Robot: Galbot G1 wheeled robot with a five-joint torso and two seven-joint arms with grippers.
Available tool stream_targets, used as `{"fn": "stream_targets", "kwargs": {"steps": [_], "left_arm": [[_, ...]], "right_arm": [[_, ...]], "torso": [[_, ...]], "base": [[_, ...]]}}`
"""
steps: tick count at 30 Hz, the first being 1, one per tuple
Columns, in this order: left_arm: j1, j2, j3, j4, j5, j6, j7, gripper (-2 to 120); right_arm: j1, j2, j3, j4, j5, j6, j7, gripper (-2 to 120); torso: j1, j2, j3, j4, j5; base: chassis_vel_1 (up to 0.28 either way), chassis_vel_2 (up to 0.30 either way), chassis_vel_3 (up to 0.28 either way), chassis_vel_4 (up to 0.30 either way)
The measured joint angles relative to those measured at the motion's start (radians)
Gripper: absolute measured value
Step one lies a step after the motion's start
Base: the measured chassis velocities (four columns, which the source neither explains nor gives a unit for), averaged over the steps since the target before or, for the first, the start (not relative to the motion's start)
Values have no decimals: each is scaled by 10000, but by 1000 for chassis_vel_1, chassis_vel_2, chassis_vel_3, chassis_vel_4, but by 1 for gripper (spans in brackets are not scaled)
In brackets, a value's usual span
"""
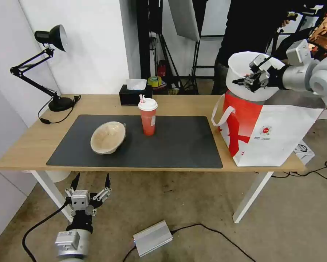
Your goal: Pick up the trash from the table and place it into the takeout bag.
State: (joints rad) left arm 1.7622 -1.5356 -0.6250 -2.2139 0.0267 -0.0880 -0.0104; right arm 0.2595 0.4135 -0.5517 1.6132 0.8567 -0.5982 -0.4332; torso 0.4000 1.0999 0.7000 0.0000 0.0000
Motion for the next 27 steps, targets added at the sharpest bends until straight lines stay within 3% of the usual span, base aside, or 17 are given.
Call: {"fn": "stream_targets", "kwargs": {"steps": [27], "left_arm": [[-61, 57, 57, 84, 10, 11, 5, 100]], "right_arm": [[-635, -586, 789, 43, -60, 123, -164, 0]], "torso": [[1, 2, 0, 0, 0]], "base": [[0, 0, 0, 0]]}}
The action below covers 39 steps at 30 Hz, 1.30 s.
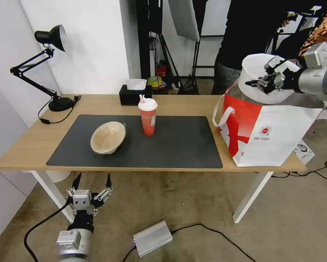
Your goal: Pick up the trash from the table and place it into the takeout bag.
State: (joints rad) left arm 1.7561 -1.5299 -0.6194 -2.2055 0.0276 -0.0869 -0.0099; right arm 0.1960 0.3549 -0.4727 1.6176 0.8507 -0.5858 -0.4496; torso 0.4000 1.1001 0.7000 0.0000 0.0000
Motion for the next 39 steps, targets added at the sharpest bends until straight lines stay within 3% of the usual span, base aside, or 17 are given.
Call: {"fn": "stream_targets", "kwargs": {"steps": [12, 26, 39], "left_arm": [[20, -6, 36, -49, 12, 4, 3, 100], [97, -20, 62, -145, 25, 2, 5, 100], [111, -108, 101, -131, 72, -8, 7, 100]], "right_arm": [[14, -246, 73, 180, 58, 19, -88, 0], [-1776, -588, 1506, 591, 20, 77, -87, 0], [-1971, -610, 1628, 594, -28, 166, -80, 0]], "torso": [[0, 0, 0, 0, -1], [-1, 0, 0, 0, 0], [-1, 0, 0, 0, 0]], "base": [[0, 0, 0, 0], [0, 0, 0, 0], [0, 0, 0, 0]]}}
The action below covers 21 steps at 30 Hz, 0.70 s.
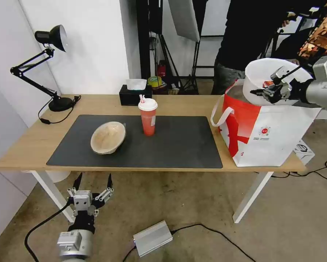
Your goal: Pick up the trash from the table and place it into the takeout bag.
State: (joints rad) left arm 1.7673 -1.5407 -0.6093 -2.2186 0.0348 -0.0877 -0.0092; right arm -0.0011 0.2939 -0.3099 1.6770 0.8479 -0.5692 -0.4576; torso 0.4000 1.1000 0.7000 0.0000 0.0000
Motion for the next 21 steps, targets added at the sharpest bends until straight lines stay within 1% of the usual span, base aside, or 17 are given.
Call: {"fn": "stream_targets", "kwargs": {"steps": [21], "left_arm": [[-65, -6, 39, 88, 12, -6, 5, 100]], "right_arm": [[-25, -173, 31, 428, 54, 16, -83, 0]], "torso": [[0, -2, 0, 0, 0]], "base": [[0, 0, 0, 0]]}}
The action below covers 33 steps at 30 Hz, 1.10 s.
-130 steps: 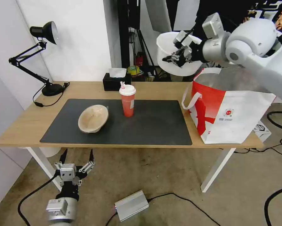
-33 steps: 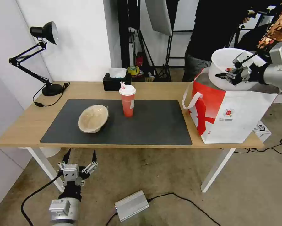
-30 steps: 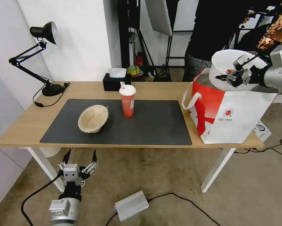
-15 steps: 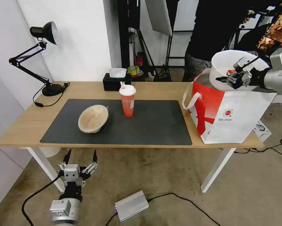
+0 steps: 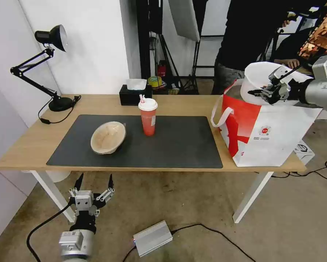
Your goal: Pick up the trash from the table and place it into the takeout bag.
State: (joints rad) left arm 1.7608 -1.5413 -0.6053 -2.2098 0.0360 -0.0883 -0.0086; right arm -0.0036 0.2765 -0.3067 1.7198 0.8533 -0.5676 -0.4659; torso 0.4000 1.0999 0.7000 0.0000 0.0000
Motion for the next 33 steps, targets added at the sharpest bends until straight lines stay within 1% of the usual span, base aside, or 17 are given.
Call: {"fn": "stream_targets", "kwargs": {"steps": [4, 12, 13, 14, 15, 17, 19, 20, 21, 23, 25, 26, 28, 29, 31, 33], "left_arm": [[-9, 39, 8, 8, 0, 0, 2, 100], [-6, 69, 26, -5, 0, 0, 2, 100], [7, 69, 41, -23, 0, -1, 2, 100], [19, 69, 45, -37, 0, 0, 2, 100], [19, 69, 45, -37, 0, 0, 2, 100], [33, 71, 46, -51, 0, 0, 2, 100], [58, 77, 47, -91, 0, -1, 1, 100], [58, 77, 47, -91, 0, -1, 1, 100], [62, 79, 47, -103, 0, 0, 1, 100], [82, 82, 47, -132, 0, -1, 0, 100], [85, 82, 49, -136, 0, -1, 1, 100], [88, 80, 58, -143, 0, -1, 0, 100], [91, 74, 82, -144, 2, -1, 1, 100], [91, 74, 82, -144, 2, -1, 1, 100], [91, 71, 94, -145, 8, -1, 1, 100], [91, 68, 106, -145, 16, -1, 1, 100]], "right_arm": [[-779, -154, 679, 250, 12, 4, -7, 0], [-1143, -298, 941, 398, 21, 21, -6, 0], [-1200, -340, 999, 438, 33, 25, 1, 3], [-1230, -374, 1038, 466, 42, 27, 5, 7], [-1230, -374, 1038, 466, 42, 27, 5, 7], [-1245, -410, 1069, 500, 68, 28, 7, 13], [-1249, -473, 1126, 569, 210, 29, 33, 24], [-1249, -473, 1126, 569, 210, 29, 33, 24], [-1249, -481, 1142, 579, 227, 29, 36, 28], [-1248, -518, 1227, 622, 322, 29, 50, 39], [-1245, -526, 1237, 630, 337, 29, 50, 41], [-1226, -546, 1256, 648, 391, 29, 53, 47], [-1166, -571, 1266, 652, 444, 29, 58, 55], [-1166, -571, 1266, 652, 444, 29, 58, 55], [-1128, -575, 1266, 654, 466, 29, 67, 64], [-1102, -569, 1267, 670, 491, 29, 87, 66]], "torso": [[0, -1, 0, 0, 0], [0, 0, 1, 0, 0], [0, 0, 1, 0, 0], [0, 0, 1, 0, 0], [0, 0, 1, 0, 0], [0, 0, 1, 0, 0], [0, 0, 1, 0, 0], [0, 0, 1, 0, 0], [0, 0, 1, 0, 0], [0, 0, 0, 0, 0], [0, 0, 0, 0, 0], [0, 0, 1, 0, 0], [0, 0, 1, 0, 0], [0, 0, 1, 0, 0], [0, 1, 0, 0, 0], [0, 1, 0, 0, 0]], "base": [[0, 0, 0, 0], [0, 0, 0, 0], [0, 0, 0, 0], [0, 0, 0, 0], [0, 0, 0, 0], [0, 0, 0, 0], [0, 0, 0, 0], [0, 0, 0, 0], [0, 0, 0, 0], [0, 0, 0, 0], [0, 0, 0, 0], [0, 0, 0, 0], [0, 0, 0, 0], [0, 0, 0, 0], [0, 0, 0, 0], [0, 0, 0, 0]]}}
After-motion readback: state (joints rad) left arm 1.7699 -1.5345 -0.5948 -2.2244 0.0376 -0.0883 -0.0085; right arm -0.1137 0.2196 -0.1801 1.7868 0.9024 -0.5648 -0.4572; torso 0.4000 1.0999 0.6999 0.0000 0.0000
